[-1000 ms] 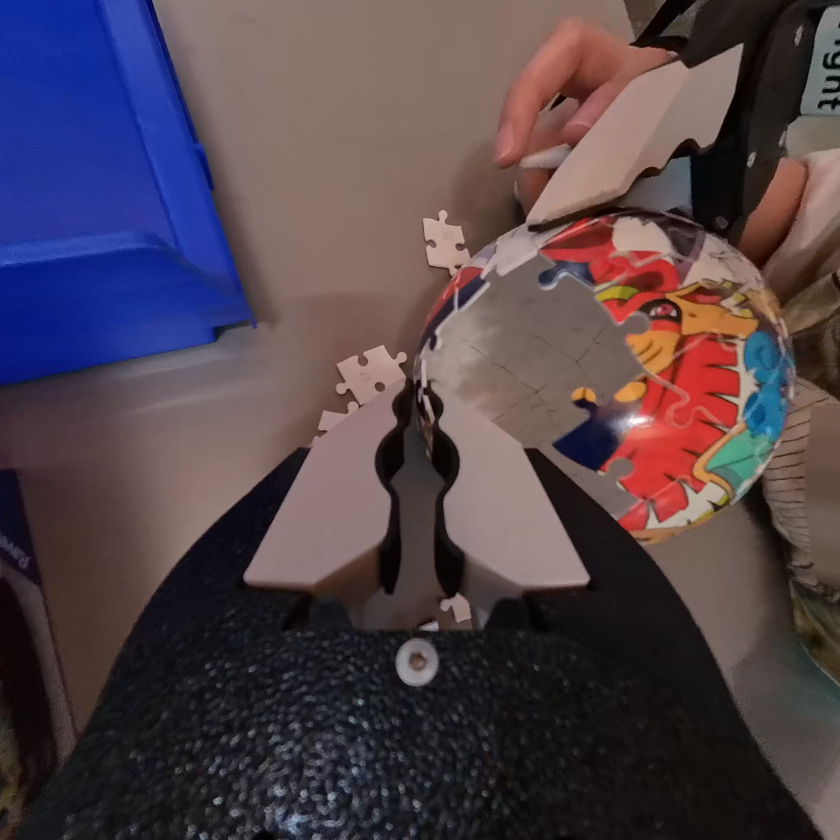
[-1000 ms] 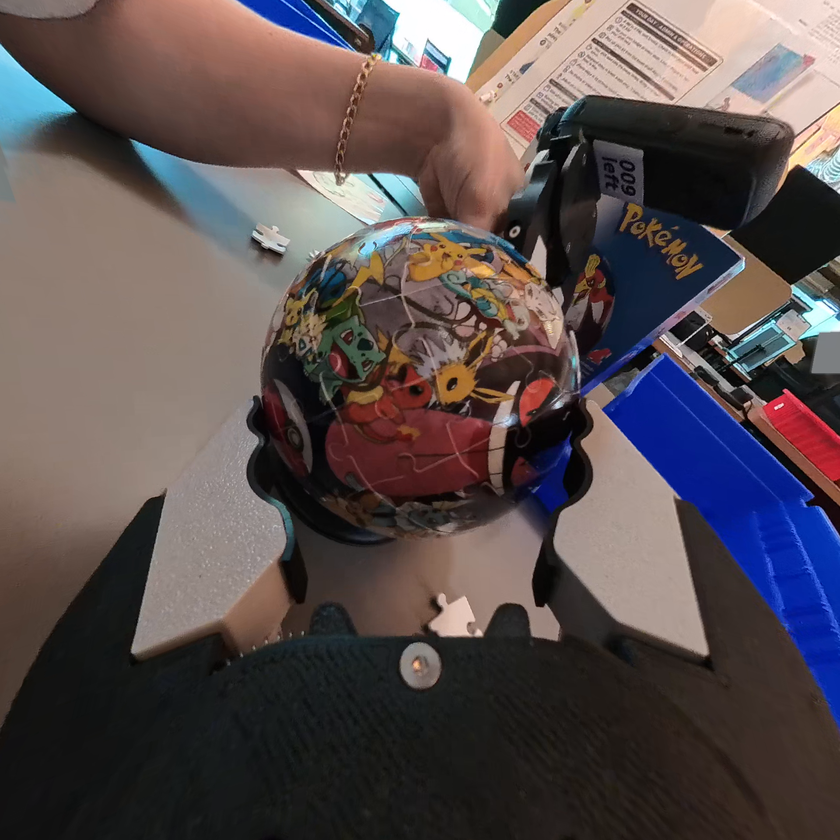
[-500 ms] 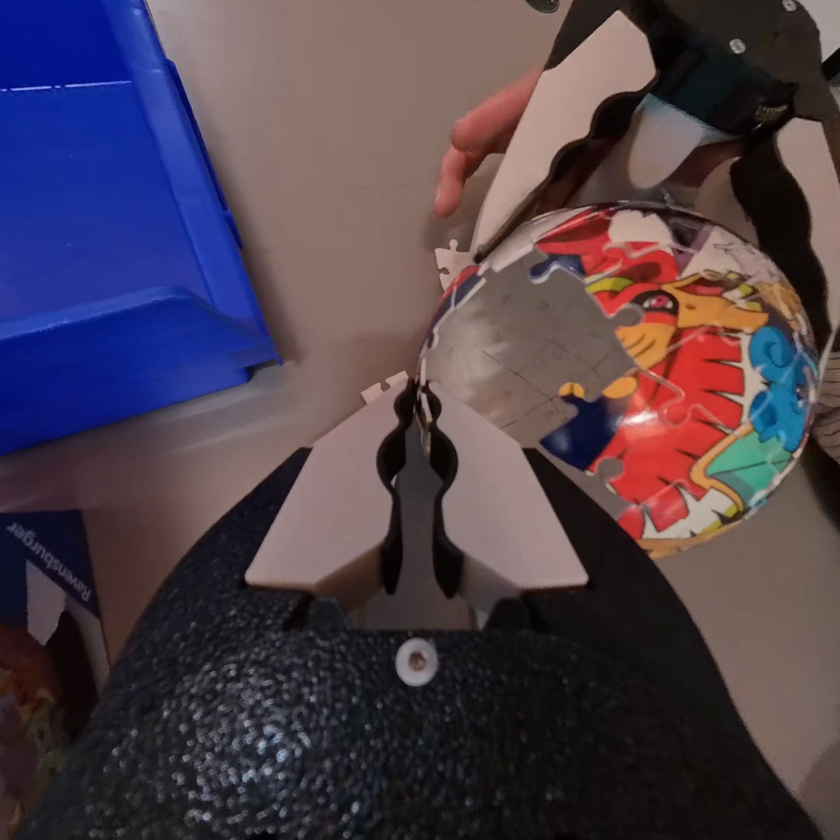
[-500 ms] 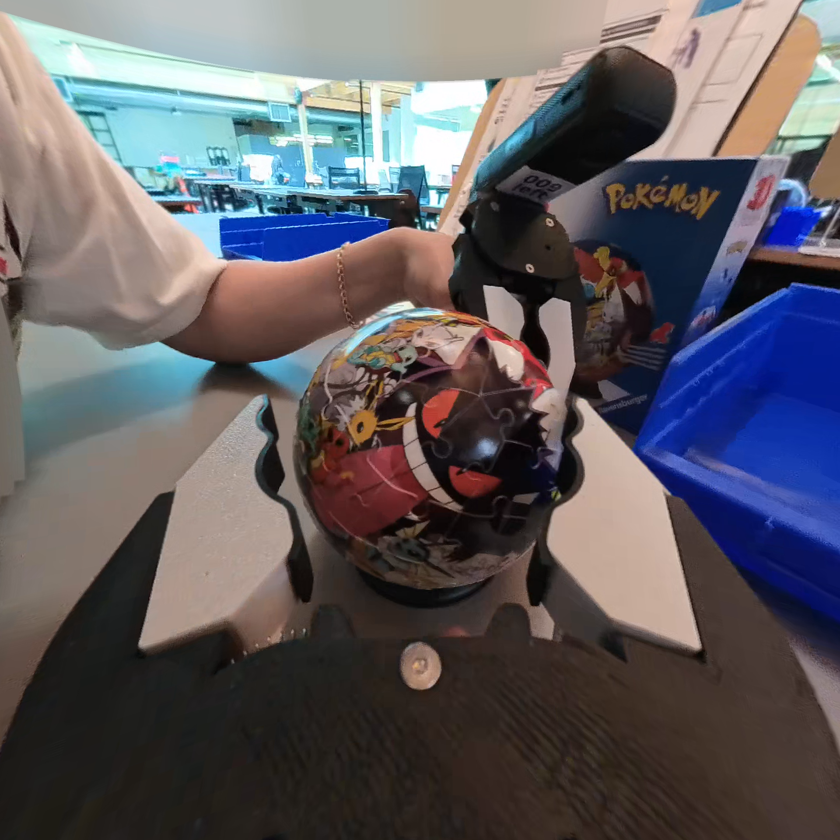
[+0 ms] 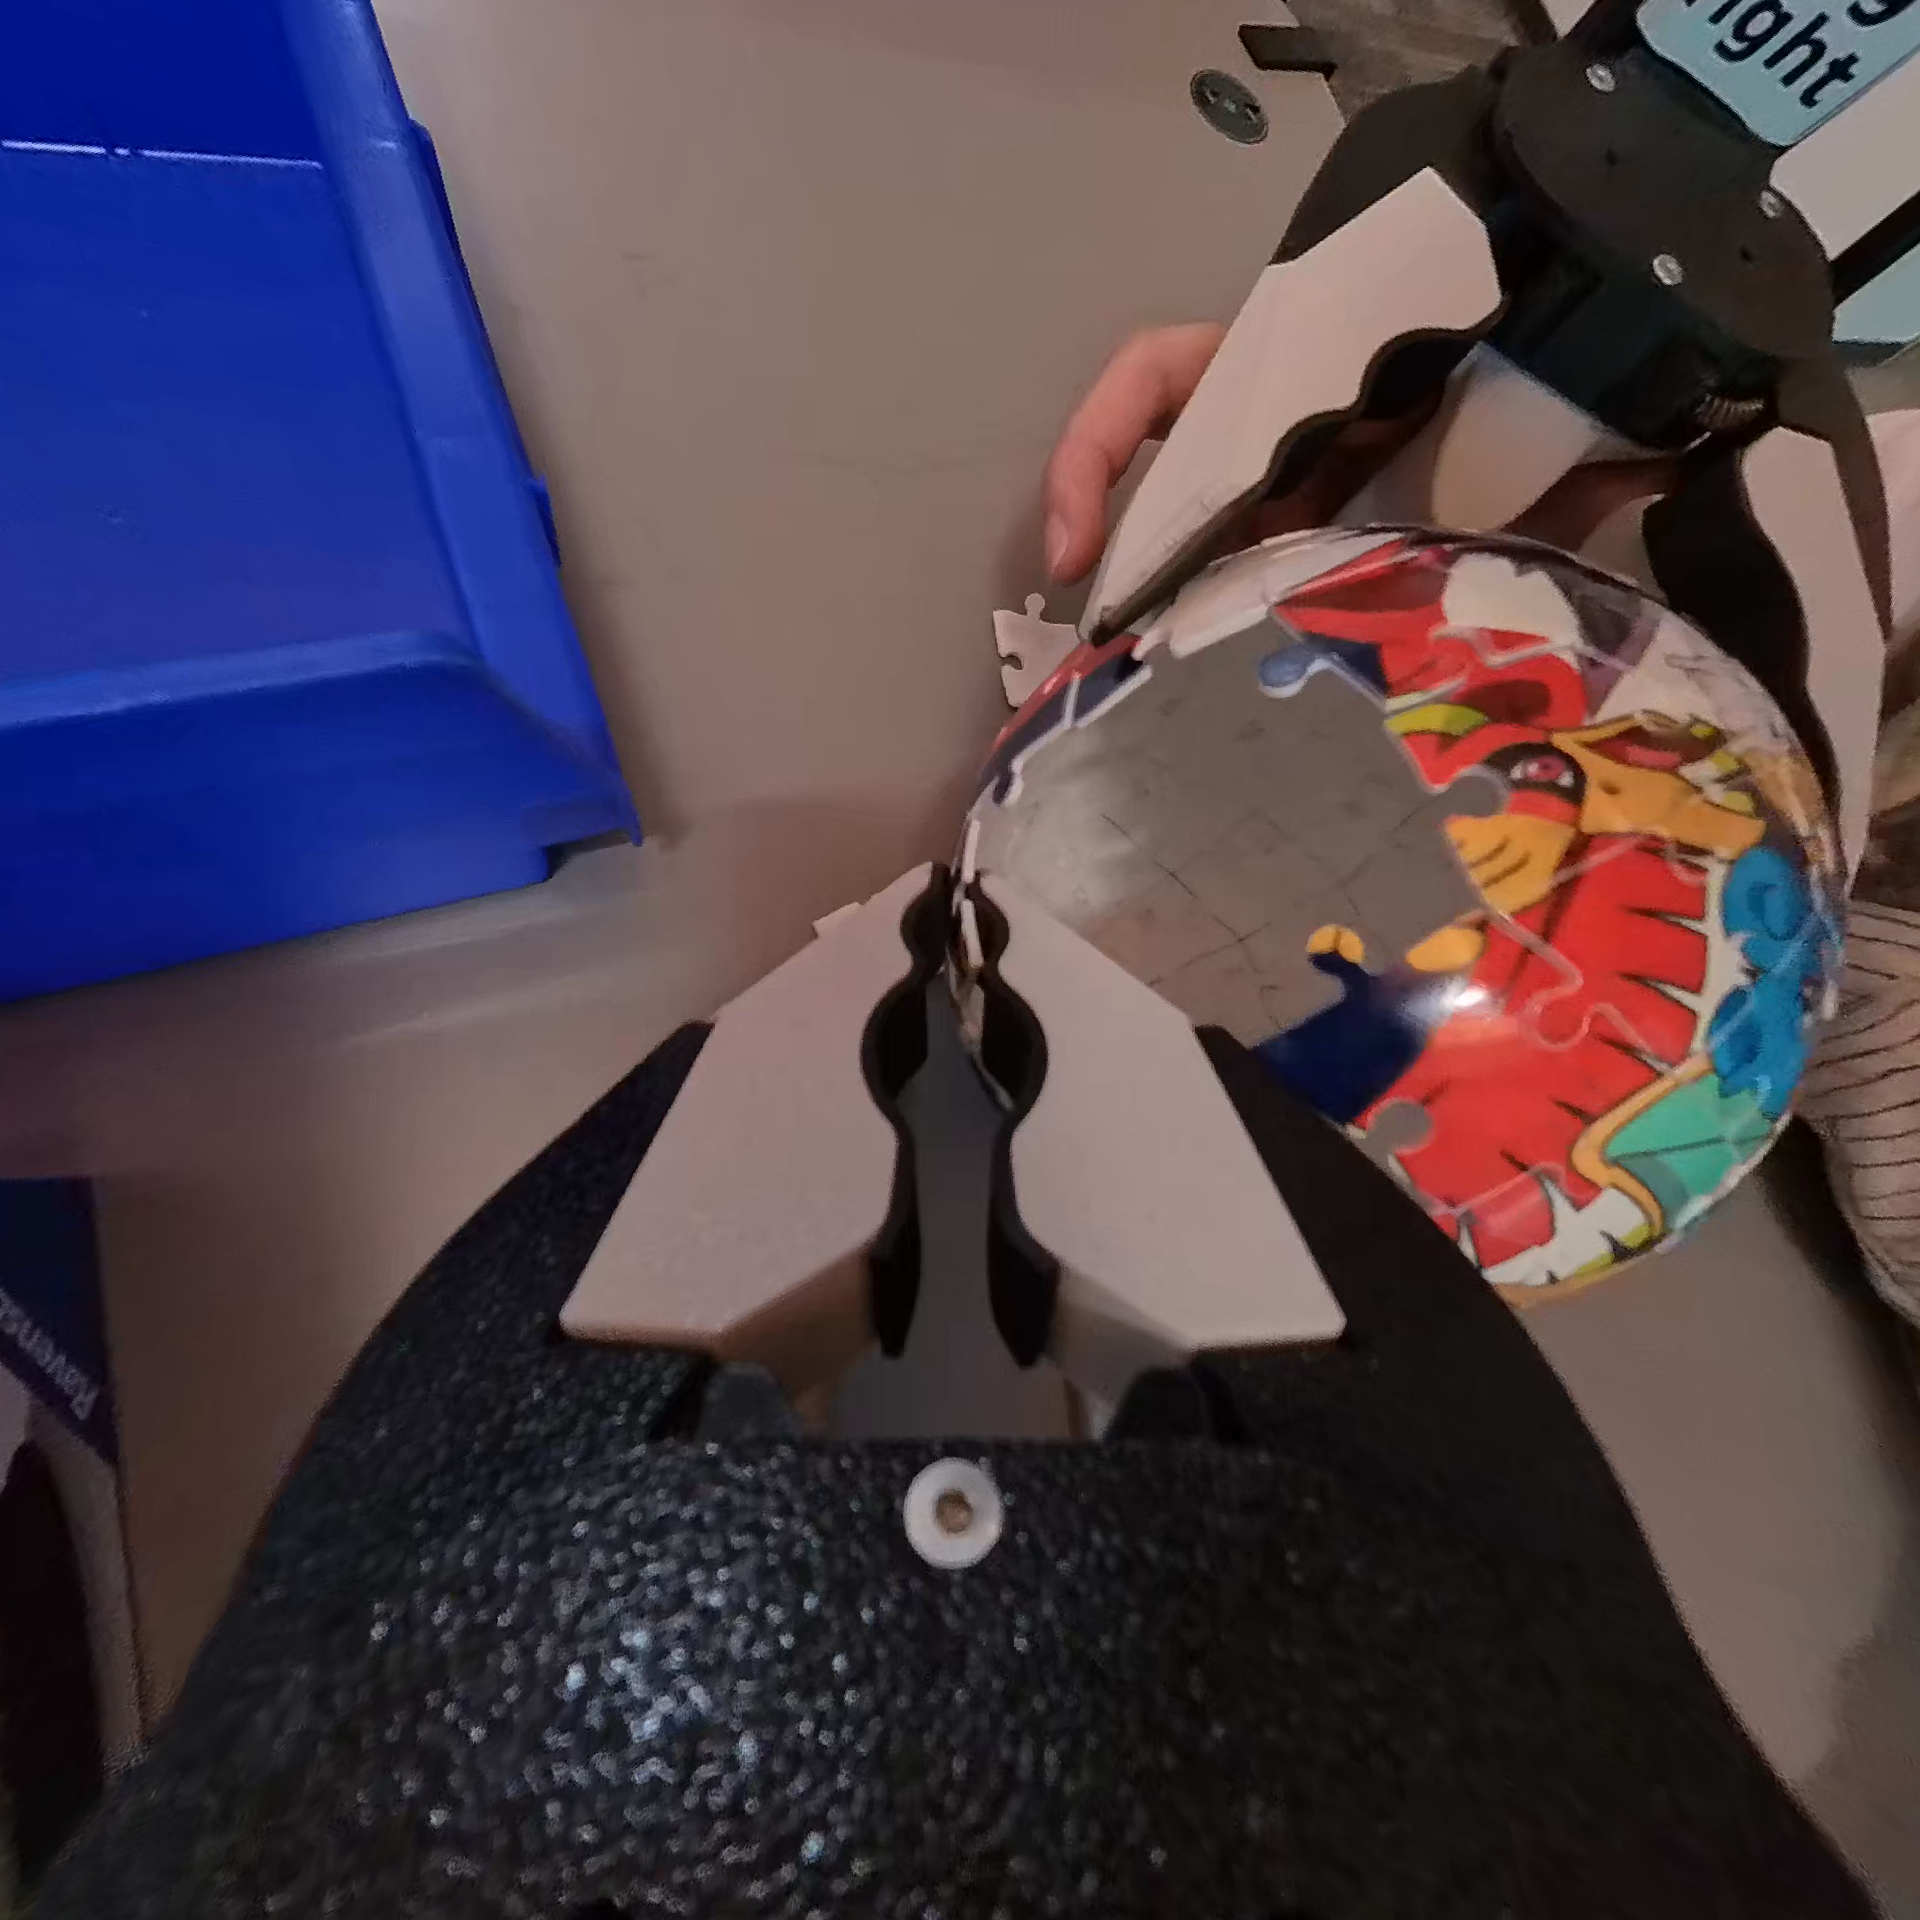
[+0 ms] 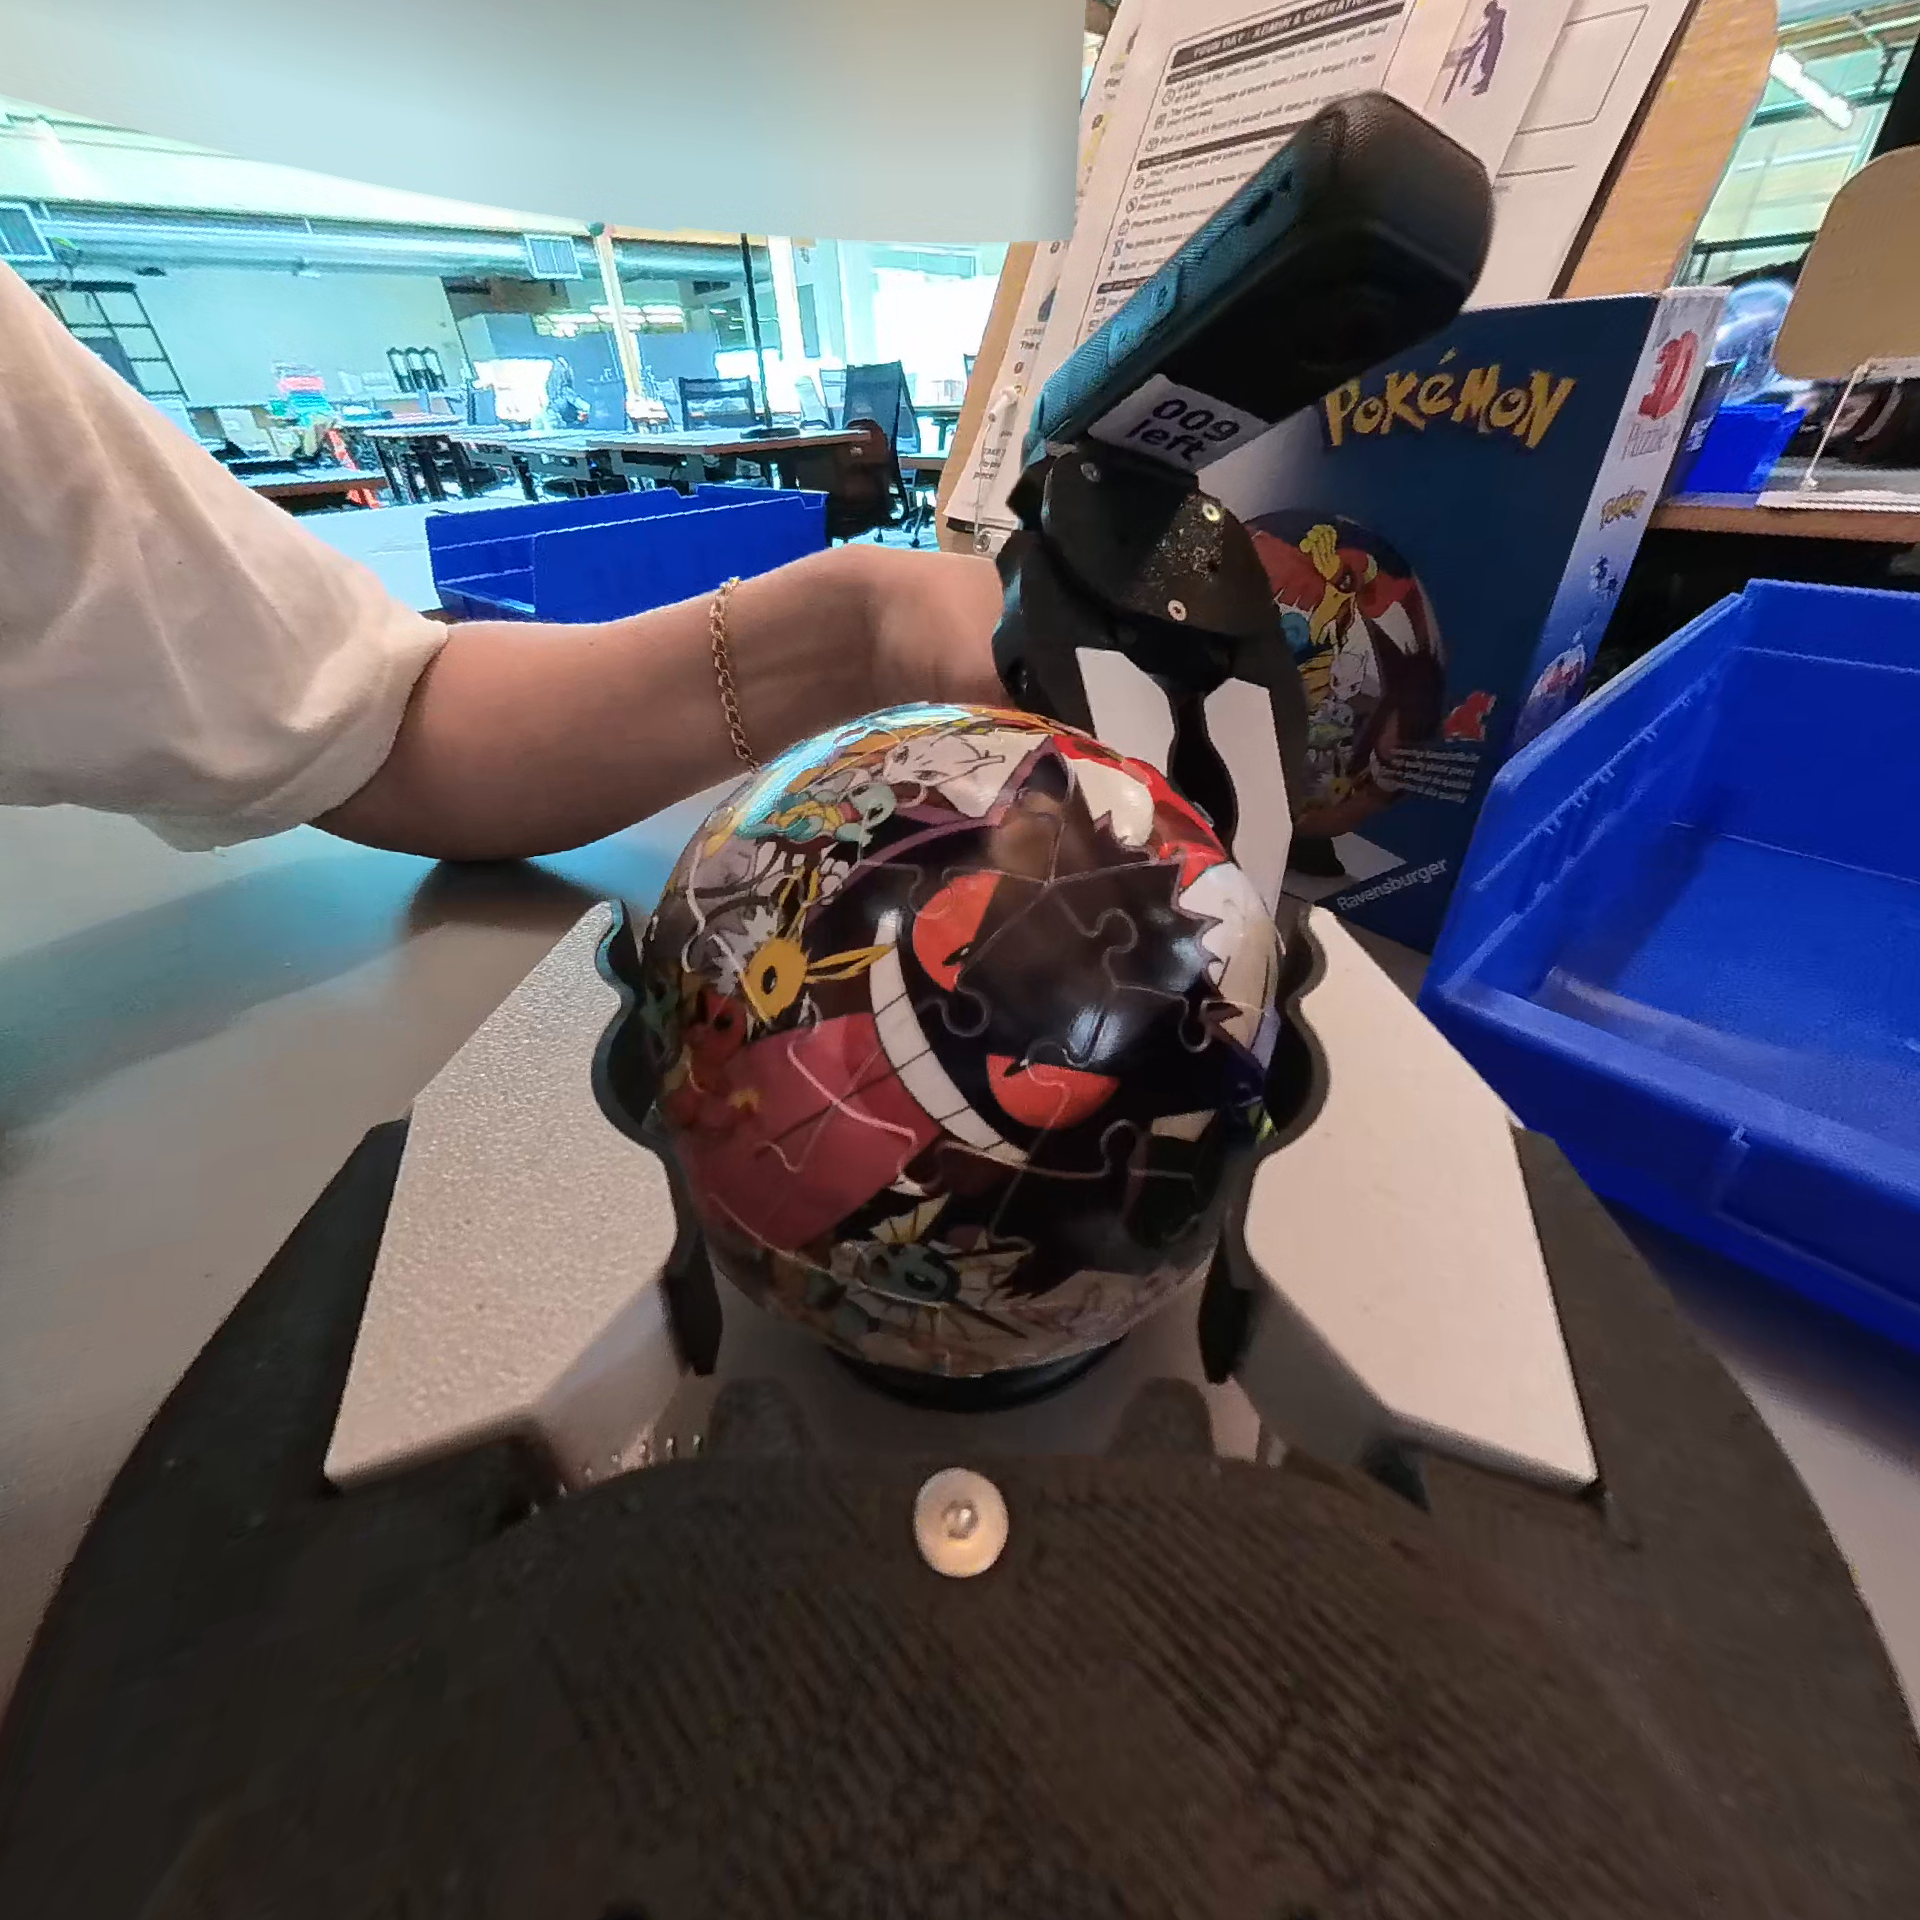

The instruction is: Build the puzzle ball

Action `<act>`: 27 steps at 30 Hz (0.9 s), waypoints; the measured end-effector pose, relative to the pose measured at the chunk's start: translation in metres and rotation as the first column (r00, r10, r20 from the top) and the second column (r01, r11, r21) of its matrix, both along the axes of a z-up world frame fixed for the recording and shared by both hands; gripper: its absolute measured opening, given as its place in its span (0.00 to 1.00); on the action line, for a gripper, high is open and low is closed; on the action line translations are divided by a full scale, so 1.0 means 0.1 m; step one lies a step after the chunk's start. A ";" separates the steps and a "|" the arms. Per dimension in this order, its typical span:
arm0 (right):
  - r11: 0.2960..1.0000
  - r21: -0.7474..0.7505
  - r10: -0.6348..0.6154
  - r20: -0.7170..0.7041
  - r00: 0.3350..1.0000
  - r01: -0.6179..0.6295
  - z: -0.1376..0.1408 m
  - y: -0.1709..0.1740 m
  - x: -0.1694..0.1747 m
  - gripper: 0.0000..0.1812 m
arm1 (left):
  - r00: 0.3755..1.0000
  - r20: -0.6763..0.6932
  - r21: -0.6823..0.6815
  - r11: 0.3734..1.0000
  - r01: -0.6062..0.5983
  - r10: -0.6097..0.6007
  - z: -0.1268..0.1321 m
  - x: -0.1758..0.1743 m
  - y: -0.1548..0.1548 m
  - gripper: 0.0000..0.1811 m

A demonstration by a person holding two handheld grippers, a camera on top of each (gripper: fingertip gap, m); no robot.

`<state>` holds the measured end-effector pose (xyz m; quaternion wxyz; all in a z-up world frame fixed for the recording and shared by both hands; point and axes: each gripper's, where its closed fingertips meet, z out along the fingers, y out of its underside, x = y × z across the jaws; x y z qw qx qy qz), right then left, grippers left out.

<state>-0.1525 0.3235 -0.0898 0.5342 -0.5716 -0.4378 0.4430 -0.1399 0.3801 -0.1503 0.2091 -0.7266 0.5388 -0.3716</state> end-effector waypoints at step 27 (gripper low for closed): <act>0.999 0.034 -0.011 0.005 1.000 0.010 0.00 -0.02 -0.01 0.65 | 0.998 0.052 0.086 0.996 0.026 -0.031 0.09 0.03 0.03 0.00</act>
